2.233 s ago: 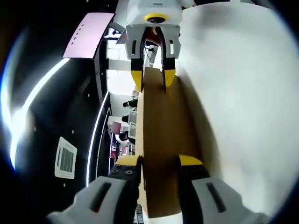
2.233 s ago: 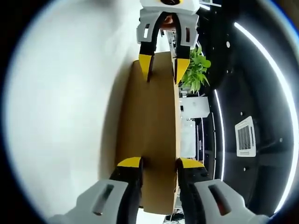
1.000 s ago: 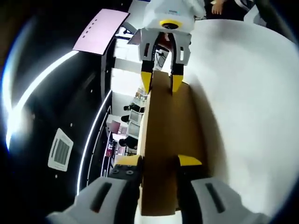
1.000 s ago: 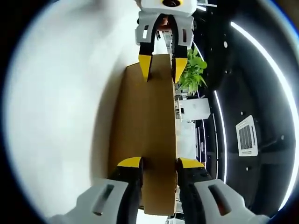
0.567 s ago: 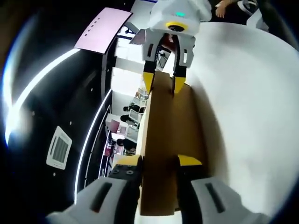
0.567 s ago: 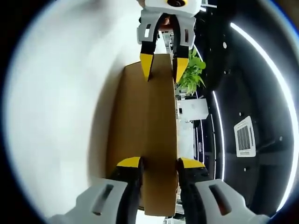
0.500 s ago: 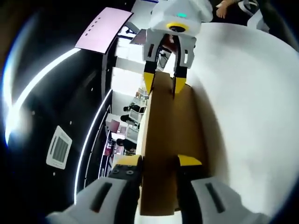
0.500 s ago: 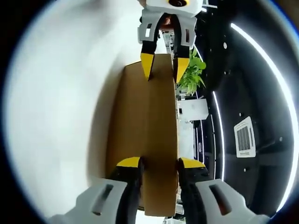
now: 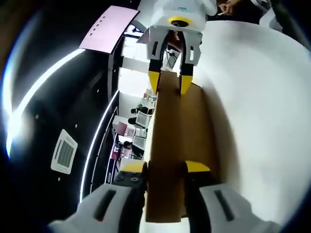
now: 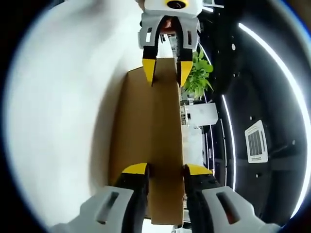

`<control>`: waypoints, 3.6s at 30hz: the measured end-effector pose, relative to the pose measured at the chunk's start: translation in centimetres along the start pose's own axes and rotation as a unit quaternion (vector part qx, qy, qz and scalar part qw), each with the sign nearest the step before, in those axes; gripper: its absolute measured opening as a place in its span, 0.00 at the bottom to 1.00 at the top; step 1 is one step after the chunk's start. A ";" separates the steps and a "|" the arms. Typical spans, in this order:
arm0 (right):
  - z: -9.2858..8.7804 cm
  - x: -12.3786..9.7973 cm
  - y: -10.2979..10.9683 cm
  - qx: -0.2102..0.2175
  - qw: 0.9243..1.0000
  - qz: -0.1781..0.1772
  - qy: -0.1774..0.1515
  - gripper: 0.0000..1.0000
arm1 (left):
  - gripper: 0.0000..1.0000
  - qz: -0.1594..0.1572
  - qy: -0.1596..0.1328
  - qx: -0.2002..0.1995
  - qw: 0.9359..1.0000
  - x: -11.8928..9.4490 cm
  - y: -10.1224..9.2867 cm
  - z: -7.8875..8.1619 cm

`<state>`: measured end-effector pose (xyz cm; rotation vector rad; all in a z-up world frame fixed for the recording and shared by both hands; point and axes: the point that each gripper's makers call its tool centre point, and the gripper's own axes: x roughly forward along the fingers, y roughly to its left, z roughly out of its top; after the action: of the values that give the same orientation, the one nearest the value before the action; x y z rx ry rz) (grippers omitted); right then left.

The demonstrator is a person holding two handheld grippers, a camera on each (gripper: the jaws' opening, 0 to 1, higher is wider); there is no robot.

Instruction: Operate the shoe box by opening the lid, removing the specified soft item, and placing it in the target area until the item is outside and the box remains undamaged.

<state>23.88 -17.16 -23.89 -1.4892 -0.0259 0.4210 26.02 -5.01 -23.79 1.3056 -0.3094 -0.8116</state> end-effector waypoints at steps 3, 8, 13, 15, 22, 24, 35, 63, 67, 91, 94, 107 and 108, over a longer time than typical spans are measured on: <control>0.0 -0.1 -0.4 0.006 1.000 -0.004 -0.002 0.27 | 0.29 0.006 -0.005 -0.011 1.000 -0.3 0.6 0.2; 0.0 -0.2 -0.6 0.004 1.000 -0.008 -0.001 0.27 | 0.29 0.007 -0.005 -0.012 1.000 -0.3 0.8 0.3; 0.0 -0.1 -0.9 0.002 1.000 -0.011 0.001 0.27 | 0.29 0.008 -0.006 -0.016 1.000 -0.3 0.7 0.2; 0.0 -0.1 -0.9 0.003 1.000 -0.011 0.000 0.27 | 0.29 0.009 -0.005 -0.017 1.000 -0.2 0.8 0.0; 0.2 -0.2 -1.3 -0.001 1.000 -0.019 0.000 0.27 | 0.29 0.022 0.003 -0.006 1.000 -0.5 1.4 0.0; 0.2 -0.2 -1.6 -0.002 1.000 -0.021 -0.001 0.27 | 0.29 0.025 0.003 -0.006 1.000 -0.5 1.7 0.0; 0.3 -0.1 -2.7 -0.005 0.999 -0.038 -0.001 0.27 | 0.28 0.032 -0.002 -0.007 0.999 -0.5 2.3 0.2; 0.5 0.7 -6.0 -0.042 0.992 -0.116 -0.003 0.22 | 0.25 0.055 -0.032 -0.021 0.998 -0.3 5.4 0.7; 0.6 0.7 -6.3 -0.045 0.991 -0.122 -0.004 0.21 | 0.25 0.057 -0.029 -0.020 0.998 -0.2 5.6 0.7; 0.5 1.3 -8.6 -0.108 0.978 -0.181 0.000 0.14 | 0.25 0.068 -0.038 -0.078 0.994 0.4 8.5 0.5; 0.4 1.4 -8.9 -0.104 0.977 -0.188 -0.002 0.13 | 0.25 0.065 -0.051 -0.098 0.992 0.6 8.9 0.5; 0.2 1.9 -10.3 -0.103 0.975 -0.195 0.010 0.11 | 0.24 0.070 -0.037 -0.053 0.995 1.2 10.0 0.3; 0.2 2.0 -10.5 -0.102 0.975 -0.195 0.011 0.11 | 0.24 0.071 -0.036 -0.046 0.996 1.3 10.0 0.3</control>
<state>28.33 -16.65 -14.25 -1.6452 -0.3485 0.0841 30.22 -5.68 -14.64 1.1572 -0.4131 -0.7444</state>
